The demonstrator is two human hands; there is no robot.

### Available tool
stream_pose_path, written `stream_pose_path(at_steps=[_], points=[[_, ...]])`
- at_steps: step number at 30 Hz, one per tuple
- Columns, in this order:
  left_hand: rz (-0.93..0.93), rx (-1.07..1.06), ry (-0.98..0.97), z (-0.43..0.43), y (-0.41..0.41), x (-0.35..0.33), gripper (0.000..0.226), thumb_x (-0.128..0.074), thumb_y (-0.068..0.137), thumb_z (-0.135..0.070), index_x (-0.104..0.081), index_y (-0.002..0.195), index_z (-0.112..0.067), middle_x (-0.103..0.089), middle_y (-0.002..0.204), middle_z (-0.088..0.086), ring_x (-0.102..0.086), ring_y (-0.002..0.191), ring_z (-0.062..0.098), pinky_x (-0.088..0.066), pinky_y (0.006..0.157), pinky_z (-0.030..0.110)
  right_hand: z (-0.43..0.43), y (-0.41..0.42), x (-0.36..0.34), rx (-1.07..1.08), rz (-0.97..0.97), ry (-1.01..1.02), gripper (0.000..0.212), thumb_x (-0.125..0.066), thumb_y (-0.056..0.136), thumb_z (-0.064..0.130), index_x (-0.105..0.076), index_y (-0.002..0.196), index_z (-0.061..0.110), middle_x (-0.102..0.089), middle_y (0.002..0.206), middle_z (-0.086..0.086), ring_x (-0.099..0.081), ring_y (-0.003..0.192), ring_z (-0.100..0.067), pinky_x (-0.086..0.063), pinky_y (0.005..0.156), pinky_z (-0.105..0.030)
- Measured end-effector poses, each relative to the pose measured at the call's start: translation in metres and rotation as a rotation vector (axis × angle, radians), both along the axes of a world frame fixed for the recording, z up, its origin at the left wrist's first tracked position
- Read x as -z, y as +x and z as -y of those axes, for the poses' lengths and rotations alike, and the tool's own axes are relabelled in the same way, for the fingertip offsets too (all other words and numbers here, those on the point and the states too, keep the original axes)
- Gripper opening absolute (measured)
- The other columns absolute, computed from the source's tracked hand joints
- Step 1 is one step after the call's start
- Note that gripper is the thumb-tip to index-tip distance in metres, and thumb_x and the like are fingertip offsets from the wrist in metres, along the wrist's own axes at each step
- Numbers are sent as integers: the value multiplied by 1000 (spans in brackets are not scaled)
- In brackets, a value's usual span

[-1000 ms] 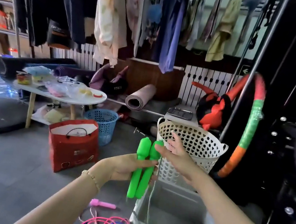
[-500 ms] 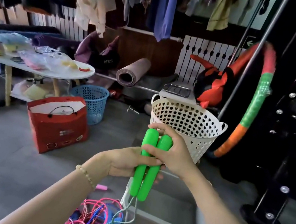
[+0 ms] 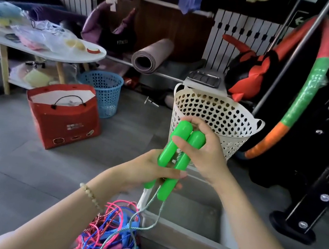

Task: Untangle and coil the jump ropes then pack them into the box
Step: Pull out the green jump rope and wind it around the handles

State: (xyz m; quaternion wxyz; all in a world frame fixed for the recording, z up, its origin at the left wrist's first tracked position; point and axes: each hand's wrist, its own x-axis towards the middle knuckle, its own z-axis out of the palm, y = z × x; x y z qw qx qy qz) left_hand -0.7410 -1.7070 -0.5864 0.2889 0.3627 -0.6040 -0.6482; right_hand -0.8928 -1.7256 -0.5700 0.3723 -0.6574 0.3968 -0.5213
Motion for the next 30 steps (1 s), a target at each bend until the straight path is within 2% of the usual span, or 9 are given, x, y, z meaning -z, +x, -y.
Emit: stream_pose_path(at_steps=[5,8,13,19,23,25,27,29,30], points=[[-35,-71,58,0,8,1,30,-68,85,-8,-58,111,3,-74,95,10,-71,84,26,-59,75,34,2,5,1,48,-6,-38,39,-74,71,21,-59,107,23,-59,95,4,-55,85,-8,-47,79,-19],[22,-67,37,-1,10,5,28,-68,85,-17,-62,106,1,-74,91,10,-71,80,28,-58,79,41,2,7,3,67,-2,-43,37,-73,72,22,-59,107,28,-58,94,7,-54,84,-4,-45,78,-16],[10,-38,-9,-5,12,2,15,-60,91,-18,-59,97,-3,-70,76,0,-62,62,14,-53,61,28,1,7,-1,58,6,-45,37,-72,73,20,-62,109,25,-57,88,3,-52,77,-5,-47,73,-18],[-11,-44,12,-7,12,0,25,-58,92,-20,-59,109,-2,-74,86,3,-64,65,16,-55,70,37,-2,8,-3,90,17,-62,38,-72,72,21,-62,109,18,-56,88,0,-51,74,-5,-48,69,-19],[-12,-52,-25,-7,11,1,12,-56,93,-20,-62,98,-10,-71,78,0,-59,56,12,-53,56,26,-2,6,-1,101,17,-55,46,-74,69,30,-61,112,20,-58,96,5,-54,83,-5,-48,76,-19],[-27,-64,-17,-6,11,2,11,-55,93,-20,-62,95,-11,-71,77,-1,-57,54,11,-51,53,24,-1,5,2,79,91,30,53,-74,72,30,-56,121,22,-60,103,5,-58,90,-6,-49,80,-18],[-67,-101,-3,-3,12,0,13,-53,94,-20,-61,96,-9,-70,77,-1,-56,53,10,-50,52,21,-1,4,10,-59,211,205,70,-71,72,50,-46,132,24,-62,119,4,-60,108,-10,-49,89,-21],[-144,-159,33,1,15,-2,17,-52,94,-21,-61,98,-7,-69,76,-1,-55,54,9,-48,51,20,-2,5,22,-282,213,369,83,-54,74,72,-40,138,20,-58,131,-2,-54,122,-16,-41,102,-29],[-188,-192,64,3,17,-3,19,-52,93,-22,-60,99,-6,-67,73,-2,-55,54,9,-48,51,20,-4,6,26,-371,179,444,84,-45,75,76,-43,136,19,-60,129,-3,-55,121,-17,-39,104,-31]])
